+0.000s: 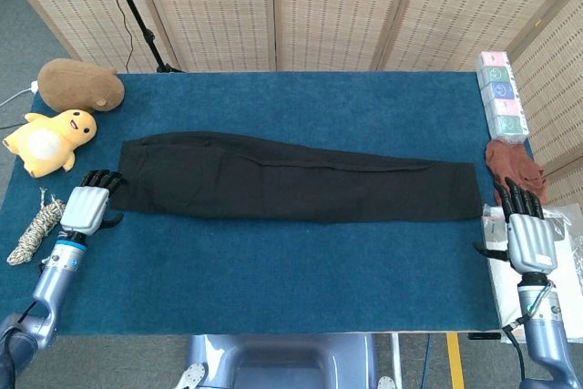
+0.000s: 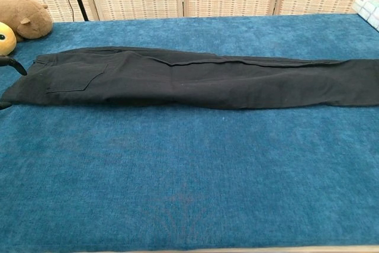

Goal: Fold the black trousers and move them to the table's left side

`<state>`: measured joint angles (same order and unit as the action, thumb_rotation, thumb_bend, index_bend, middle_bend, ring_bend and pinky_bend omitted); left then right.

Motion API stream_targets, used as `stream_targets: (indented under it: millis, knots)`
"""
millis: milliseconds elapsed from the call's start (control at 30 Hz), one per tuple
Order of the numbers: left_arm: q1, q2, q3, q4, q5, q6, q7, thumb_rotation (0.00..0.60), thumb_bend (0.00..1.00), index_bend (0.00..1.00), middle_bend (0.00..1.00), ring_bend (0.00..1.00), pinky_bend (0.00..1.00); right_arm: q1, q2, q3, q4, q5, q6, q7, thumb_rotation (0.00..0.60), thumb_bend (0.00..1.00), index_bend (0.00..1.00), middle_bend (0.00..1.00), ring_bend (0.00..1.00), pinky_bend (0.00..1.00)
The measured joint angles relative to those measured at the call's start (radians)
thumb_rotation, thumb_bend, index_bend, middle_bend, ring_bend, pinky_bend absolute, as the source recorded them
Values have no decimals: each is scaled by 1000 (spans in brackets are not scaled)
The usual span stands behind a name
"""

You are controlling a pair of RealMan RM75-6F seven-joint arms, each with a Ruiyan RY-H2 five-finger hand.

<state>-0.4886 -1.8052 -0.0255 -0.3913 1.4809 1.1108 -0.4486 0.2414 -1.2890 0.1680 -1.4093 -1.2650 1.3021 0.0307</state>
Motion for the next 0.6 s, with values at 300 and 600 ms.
stream_targets:
  millis: [300, 600]
  knots:
    - [-30, -52, -15, 74, -12, -60, 32, 600, 229, 314, 240, 147, 137, -4, 6, 4, -9, 0, -9, 22, 600, 0, 0, 0, 0, 0]
    - [-41, -61, -24, 97, -20, -88, 20, 600, 229, 314, 240, 147, 138, -5, 8, 9, -13, -1, -9, 26, 600, 0, 0, 0, 0, 0]
